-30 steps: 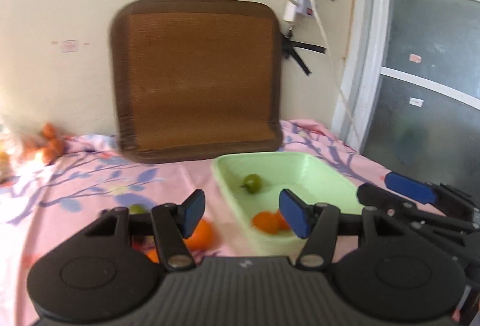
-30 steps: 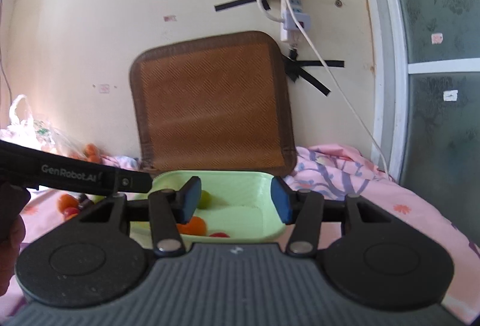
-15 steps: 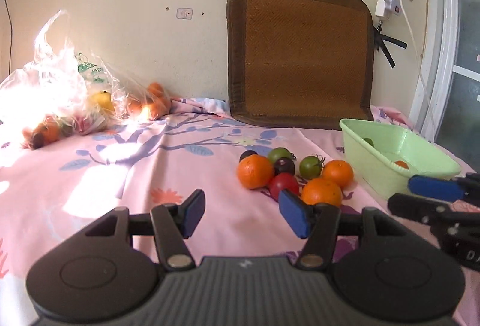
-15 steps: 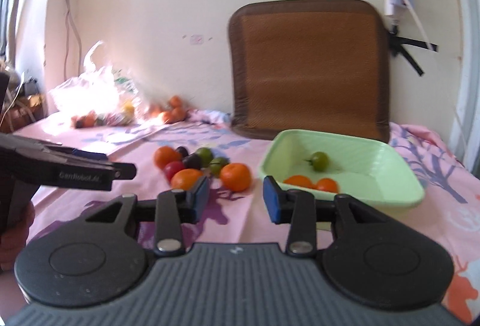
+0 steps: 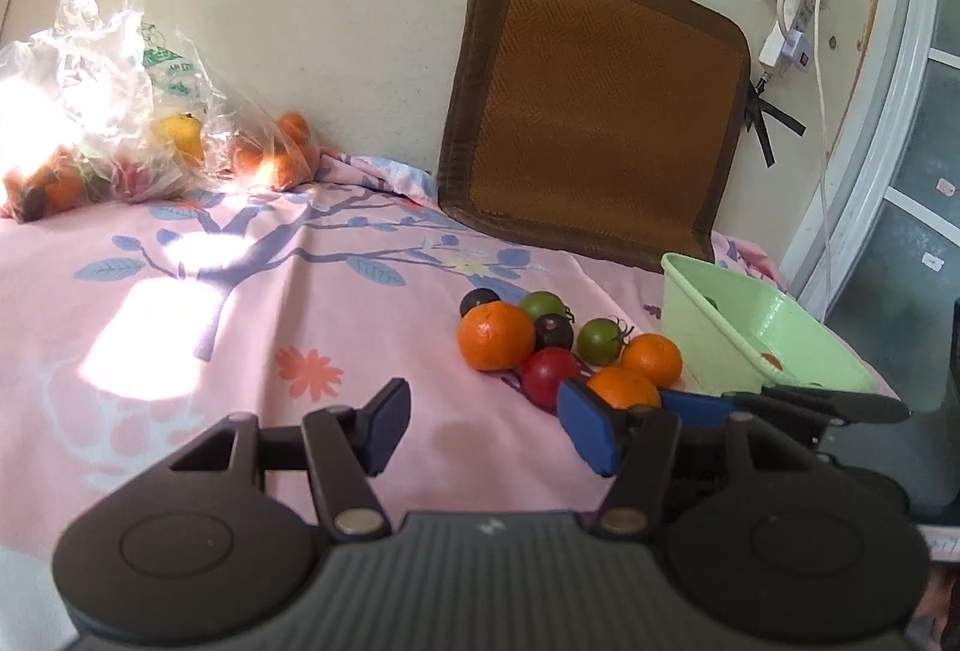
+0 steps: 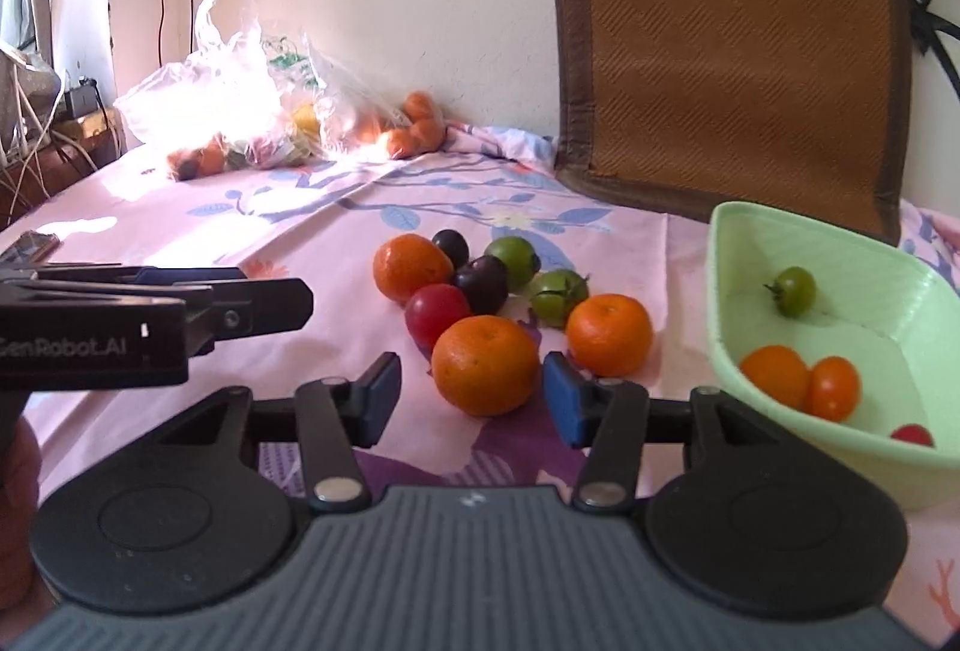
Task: Organize fruits
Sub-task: 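Move both open tools back to the fruit pile, then grasp a mandarin orange with the left tool while the right tool grasps another mandarin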
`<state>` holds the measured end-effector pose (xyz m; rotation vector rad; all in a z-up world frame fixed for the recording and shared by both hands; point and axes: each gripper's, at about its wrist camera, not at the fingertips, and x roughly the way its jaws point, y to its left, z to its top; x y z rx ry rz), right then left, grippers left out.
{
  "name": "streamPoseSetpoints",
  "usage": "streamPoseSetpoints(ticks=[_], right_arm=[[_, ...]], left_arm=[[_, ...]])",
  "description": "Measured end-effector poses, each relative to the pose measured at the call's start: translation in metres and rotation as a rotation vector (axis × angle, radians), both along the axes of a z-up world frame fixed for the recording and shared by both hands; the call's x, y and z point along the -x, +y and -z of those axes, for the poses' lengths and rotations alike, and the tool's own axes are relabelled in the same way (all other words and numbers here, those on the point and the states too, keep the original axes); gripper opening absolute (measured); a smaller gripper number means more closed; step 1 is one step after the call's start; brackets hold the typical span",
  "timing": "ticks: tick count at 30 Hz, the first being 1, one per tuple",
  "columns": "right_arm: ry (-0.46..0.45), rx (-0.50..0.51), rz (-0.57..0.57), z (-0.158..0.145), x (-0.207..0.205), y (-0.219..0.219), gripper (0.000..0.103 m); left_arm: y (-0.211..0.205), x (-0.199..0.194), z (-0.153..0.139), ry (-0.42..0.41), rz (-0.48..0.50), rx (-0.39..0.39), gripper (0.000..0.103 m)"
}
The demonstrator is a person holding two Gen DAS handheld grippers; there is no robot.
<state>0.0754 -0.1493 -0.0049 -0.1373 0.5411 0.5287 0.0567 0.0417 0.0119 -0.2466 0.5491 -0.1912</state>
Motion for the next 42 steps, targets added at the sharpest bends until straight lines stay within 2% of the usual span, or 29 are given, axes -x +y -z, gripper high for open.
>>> streamPoseSetpoints(ticks=[3,8,11,12,13,16,21,26,28,31,34,36,37,42], right_arm=[[-0.003,0.029,0.022,0.002,-0.001,0.002,0.043],[-0.004,0.000,0.012,0.003,0.014,-0.008,0.043],[0.004,-0.017,0.013,0.003,0.014,-0.011,0.043],[0.011,-0.024,0.013,0.003,0.013,-0.012,0.043],[0.017,-0.025,0.013,0.004,0.012,-0.011,0.042],[0.036,-0.037,0.010,0.005,0.008,-0.012,0.042],[0.040,-0.072,0.010,0.005,0.009,-0.017,0.039],[0.031,-0.074,0.008,0.004,0.011,-0.017,0.037],[0.041,-0.065,-0.003,0.005,0.009,-0.015,0.040],[0.039,-0.044,-0.005,0.004,0.006,-0.009,0.054],[-0.006,-0.017,-0.004,0.002,0.006,-0.004,0.057],[-0.004,0.001,-0.012,0.003,0.003,-0.001,0.053],[0.004,0.009,-0.016,0.003,0.002,0.000,0.043],[-0.010,-0.015,-0.006,0.003,0.020,-0.018,0.043]], left_arm=[[-0.002,-0.023,-0.006,0.003,0.025,-0.035,0.056],[0.001,-0.064,0.001,0.079,0.021,0.048,0.056],[-0.001,-0.075,0.010,0.107,0.028,0.075,0.047],[-0.001,-0.076,0.013,0.111,0.036,0.089,0.041],[0.000,-0.076,0.014,0.111,0.038,0.102,0.040],[0.006,-0.069,0.011,0.103,0.015,0.116,0.040],[0.023,-0.036,0.006,0.078,-0.014,0.191,0.040],[0.021,0.003,0.006,0.070,0.009,0.176,0.040],[0.017,0.012,0.006,0.074,0.012,0.152,0.040],[0.014,0.021,0.008,0.079,0.004,0.128,0.040],[0.013,0.025,0.011,0.090,-0.004,0.127,0.040],[0.010,0.028,0.010,0.089,-0.004,0.118,0.040],[0.008,0.029,0.010,0.091,0.002,0.118,0.040],[-0.016,0.032,0.007,0.102,0.083,0.106,0.040]])
